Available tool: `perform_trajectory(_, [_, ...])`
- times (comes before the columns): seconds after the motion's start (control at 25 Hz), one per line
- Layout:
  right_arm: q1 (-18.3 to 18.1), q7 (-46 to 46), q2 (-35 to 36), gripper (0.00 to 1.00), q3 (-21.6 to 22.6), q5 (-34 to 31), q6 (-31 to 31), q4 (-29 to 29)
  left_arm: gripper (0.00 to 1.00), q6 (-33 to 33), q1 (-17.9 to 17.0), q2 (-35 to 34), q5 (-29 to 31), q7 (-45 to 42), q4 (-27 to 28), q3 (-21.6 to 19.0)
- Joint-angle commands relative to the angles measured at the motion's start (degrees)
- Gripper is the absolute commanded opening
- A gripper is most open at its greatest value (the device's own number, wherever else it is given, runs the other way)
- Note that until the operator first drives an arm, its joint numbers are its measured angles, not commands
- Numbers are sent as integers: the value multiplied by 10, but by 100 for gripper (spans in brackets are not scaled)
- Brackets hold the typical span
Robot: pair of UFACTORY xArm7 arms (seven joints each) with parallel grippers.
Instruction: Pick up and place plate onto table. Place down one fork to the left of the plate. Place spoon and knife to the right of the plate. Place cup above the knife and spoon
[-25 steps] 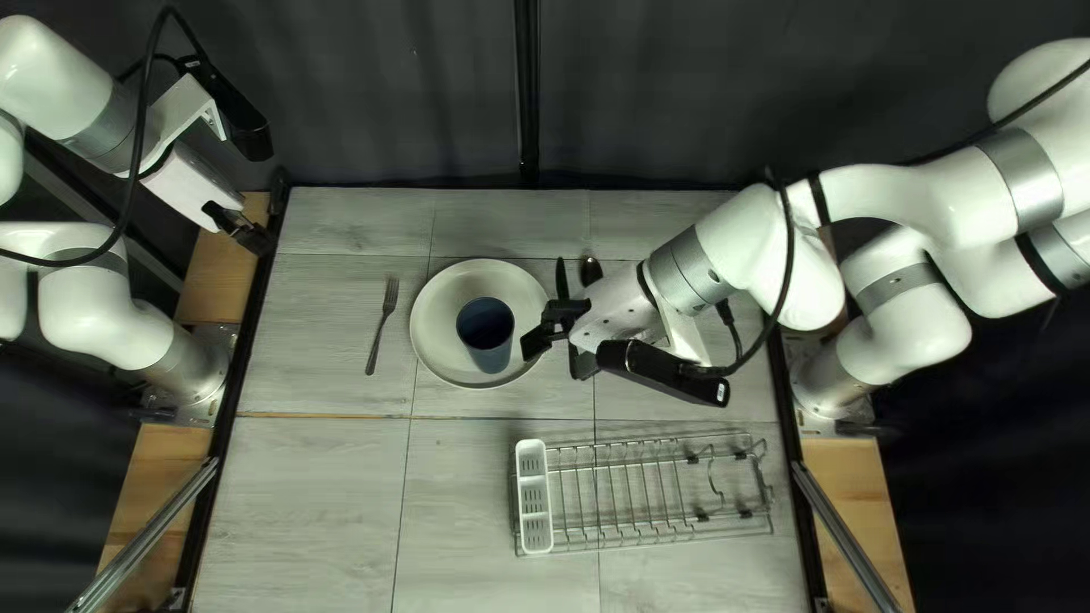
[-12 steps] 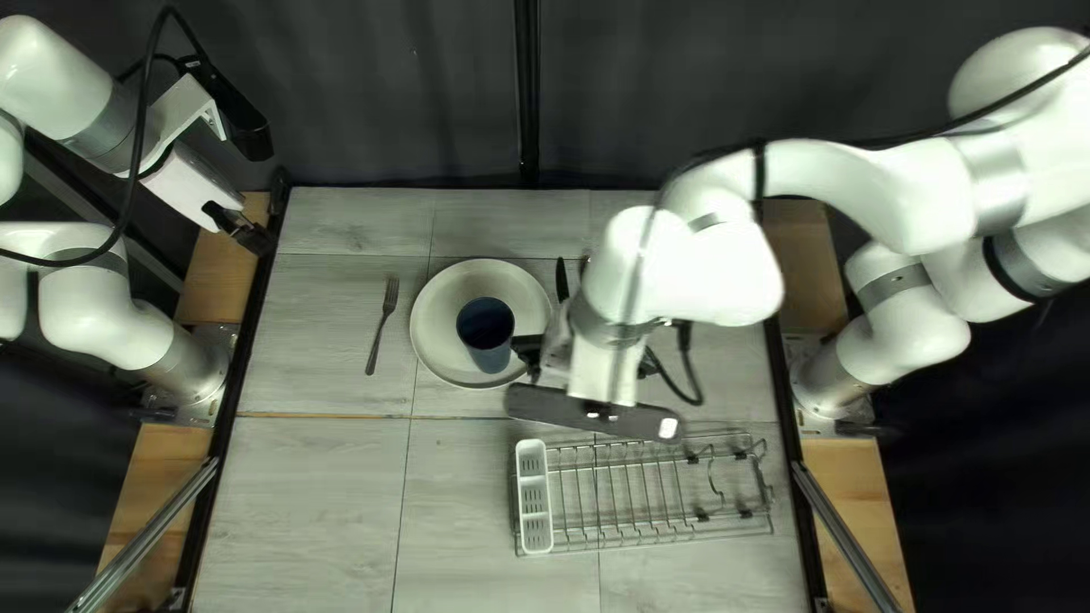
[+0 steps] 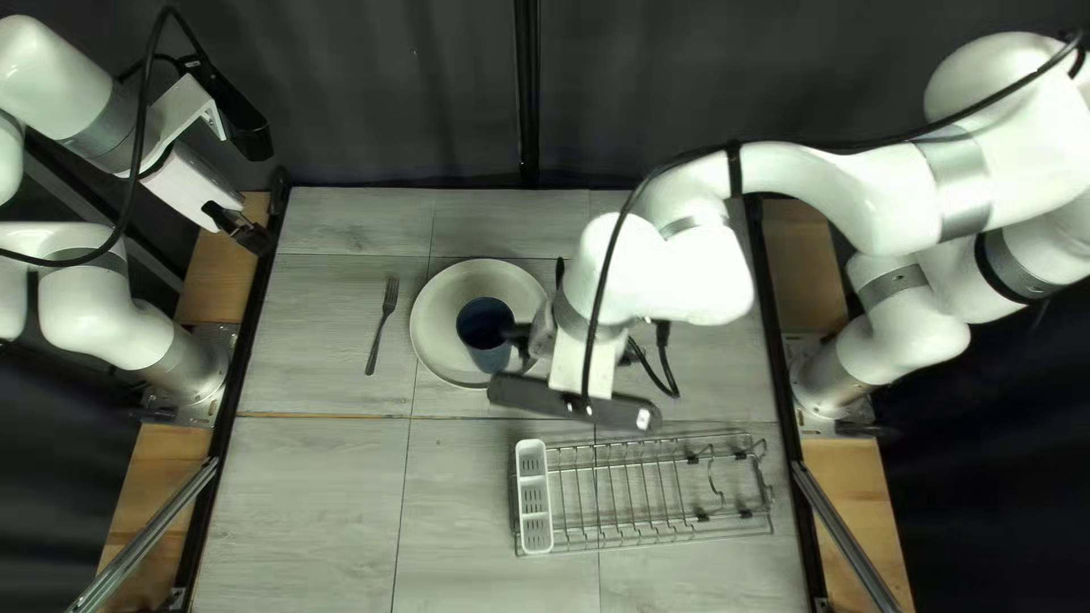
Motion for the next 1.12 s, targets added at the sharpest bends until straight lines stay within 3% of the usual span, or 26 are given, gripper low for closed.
perform_trajectory(0.04, [-17,-42,-67,100,-14,17,-28,30,100,0,0,0,0,0,0,0])
perform_trajectory(0.6, [-30,-72,-136,100,-18,37,-76,43,100,0,0,0,0,0,0,0])
perform_trajectory(0.68, [-31,-69,-143,79,-20,38,-87,41,100,0,0,0,0,0,0,0])
perform_trajectory(0.72, [-31,-66,-145,2,-20,39,-93,39,100,0,0,0,0,0,0,0])
perform_trajectory(1.12, [-24,-17,-132,0,-27,19,-120,29,100,0,0,0,0,0,0,0])
